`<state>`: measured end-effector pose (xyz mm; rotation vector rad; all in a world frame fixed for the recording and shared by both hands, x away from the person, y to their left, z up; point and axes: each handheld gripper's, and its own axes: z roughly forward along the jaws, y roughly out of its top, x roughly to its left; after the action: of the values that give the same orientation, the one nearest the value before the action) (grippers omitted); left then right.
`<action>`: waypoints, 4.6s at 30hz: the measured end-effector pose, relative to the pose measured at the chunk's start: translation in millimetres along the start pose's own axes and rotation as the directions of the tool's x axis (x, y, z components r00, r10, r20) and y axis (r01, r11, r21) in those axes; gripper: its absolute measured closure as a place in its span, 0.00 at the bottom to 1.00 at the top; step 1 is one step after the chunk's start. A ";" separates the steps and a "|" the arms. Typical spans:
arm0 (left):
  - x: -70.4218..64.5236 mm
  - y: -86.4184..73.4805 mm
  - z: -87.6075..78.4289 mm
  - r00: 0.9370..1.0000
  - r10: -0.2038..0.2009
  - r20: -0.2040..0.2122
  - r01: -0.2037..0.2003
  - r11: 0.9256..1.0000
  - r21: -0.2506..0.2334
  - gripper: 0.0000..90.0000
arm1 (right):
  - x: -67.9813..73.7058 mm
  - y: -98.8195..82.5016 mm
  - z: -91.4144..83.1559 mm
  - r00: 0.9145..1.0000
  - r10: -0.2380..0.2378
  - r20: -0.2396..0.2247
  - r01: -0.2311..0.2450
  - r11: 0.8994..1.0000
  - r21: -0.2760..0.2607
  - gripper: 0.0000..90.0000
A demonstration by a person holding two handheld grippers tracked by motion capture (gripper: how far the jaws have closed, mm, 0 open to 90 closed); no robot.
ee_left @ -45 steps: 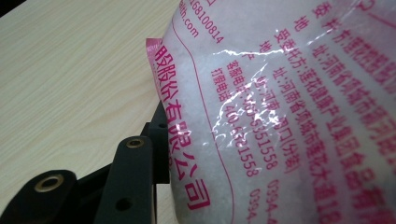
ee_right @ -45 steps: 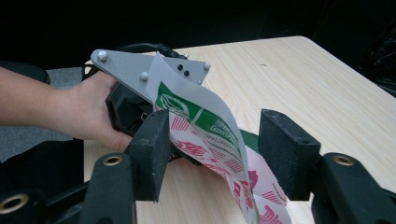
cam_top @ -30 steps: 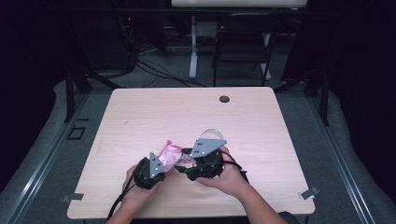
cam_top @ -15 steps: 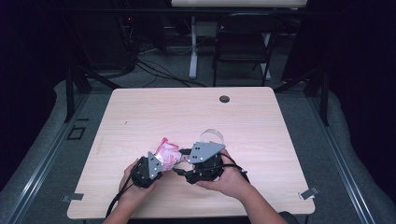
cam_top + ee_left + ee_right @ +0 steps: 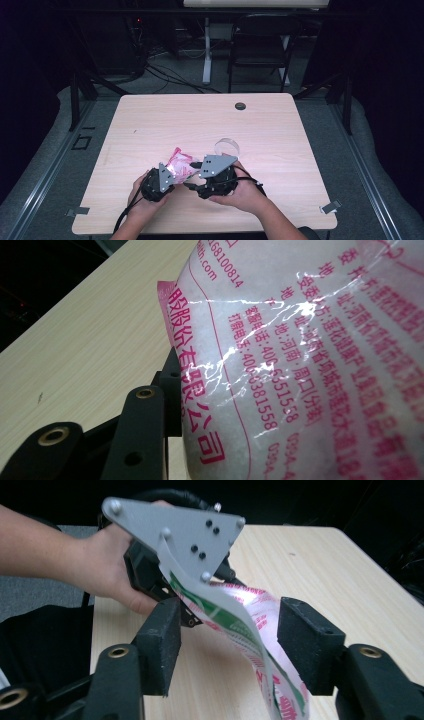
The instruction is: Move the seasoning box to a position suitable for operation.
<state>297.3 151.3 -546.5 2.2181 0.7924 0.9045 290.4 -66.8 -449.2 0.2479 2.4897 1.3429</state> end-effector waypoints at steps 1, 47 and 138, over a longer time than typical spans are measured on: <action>0.0 0.5 -1.0 1.000 0.003 0.002 -0.003 1.000 -0.002 0.66 | -0.3 -1.0 1.5 1.000 0.003 -0.004 -0.003 1.000 0.004 0.51; 2.1 12.7 -18.1 0.976 0.147 -0.159 -0.156 0.987 -0.048 0.66 | -25.4 -18.9 4.8 0.932 0.348 -0.106 -0.343 0.937 0.057 1.00; -18.1 62.4 -17.8 0.710 0.599 -0.370 -0.587 0.794 0.159 0.67 | -35.5 -32.6 -24.0 0.940 0.341 0.023 -0.342 0.938 0.052 1.00</action>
<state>291.5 104.3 -498.6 2.3812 0.2242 1.7193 315.2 -113.8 -457.7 0.7300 2.5576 1.3894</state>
